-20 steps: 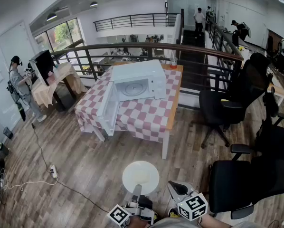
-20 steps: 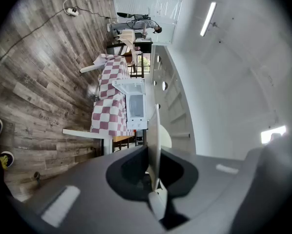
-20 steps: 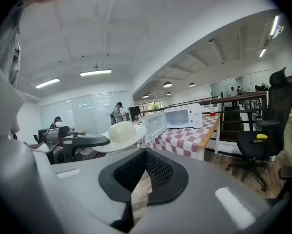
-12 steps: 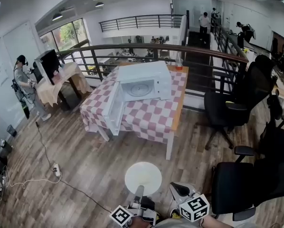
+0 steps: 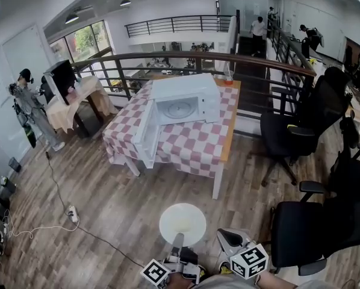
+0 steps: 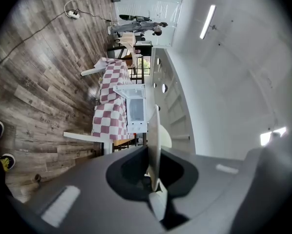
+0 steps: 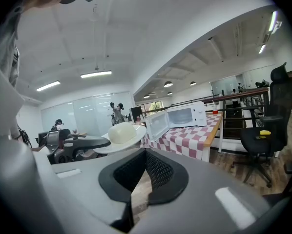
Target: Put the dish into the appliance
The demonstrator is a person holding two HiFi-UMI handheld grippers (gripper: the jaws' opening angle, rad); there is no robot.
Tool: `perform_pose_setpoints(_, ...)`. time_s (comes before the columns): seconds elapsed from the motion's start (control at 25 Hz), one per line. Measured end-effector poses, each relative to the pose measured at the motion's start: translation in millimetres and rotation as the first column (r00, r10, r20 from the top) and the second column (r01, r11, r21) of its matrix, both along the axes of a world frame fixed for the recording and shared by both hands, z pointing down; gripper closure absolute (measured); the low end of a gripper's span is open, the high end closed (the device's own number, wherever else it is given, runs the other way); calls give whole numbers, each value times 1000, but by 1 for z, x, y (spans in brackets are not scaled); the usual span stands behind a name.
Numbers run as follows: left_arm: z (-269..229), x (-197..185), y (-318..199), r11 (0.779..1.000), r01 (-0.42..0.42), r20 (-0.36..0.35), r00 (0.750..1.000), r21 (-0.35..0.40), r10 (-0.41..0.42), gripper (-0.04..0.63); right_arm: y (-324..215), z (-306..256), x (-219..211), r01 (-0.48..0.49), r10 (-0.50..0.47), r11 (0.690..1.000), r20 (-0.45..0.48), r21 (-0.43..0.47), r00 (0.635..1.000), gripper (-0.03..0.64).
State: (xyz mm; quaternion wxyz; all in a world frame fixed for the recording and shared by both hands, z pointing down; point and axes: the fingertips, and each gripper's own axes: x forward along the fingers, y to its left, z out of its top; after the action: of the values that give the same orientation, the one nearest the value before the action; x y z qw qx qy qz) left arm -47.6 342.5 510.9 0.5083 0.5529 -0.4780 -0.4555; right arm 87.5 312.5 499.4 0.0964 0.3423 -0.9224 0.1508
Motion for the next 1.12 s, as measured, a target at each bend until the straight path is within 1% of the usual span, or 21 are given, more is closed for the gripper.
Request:
perform_pose_setpoints(0.2, 1, -16, 1, 1000, -2, 0, 1000, -1, 2, 569, 3, -2, -15, 0, 0, 1000, 0, 7, 1000, 618)
perform_pose_setpoints(0.56, -4, -47, -5, 1000, -18, -2, 1000, 19, 18, 569, 2, -5, -45, -8, 8, 1000, -14, 18, 1000, 617)
perform_pose_setpoints(0.88, -4, -61, -2, 1000, -23, -13, 1000, 19, 23, 569, 9, -7, -64, 8, -8, 1000, -14, 22, 1000, 617)
perform_pose_setpoints(1.12, 1, -64, 1, 1000, -12, -27, 1000, 12, 12, 569, 9, -3, -66, 16, -16, 1000, -13, 23, 1000, 618)
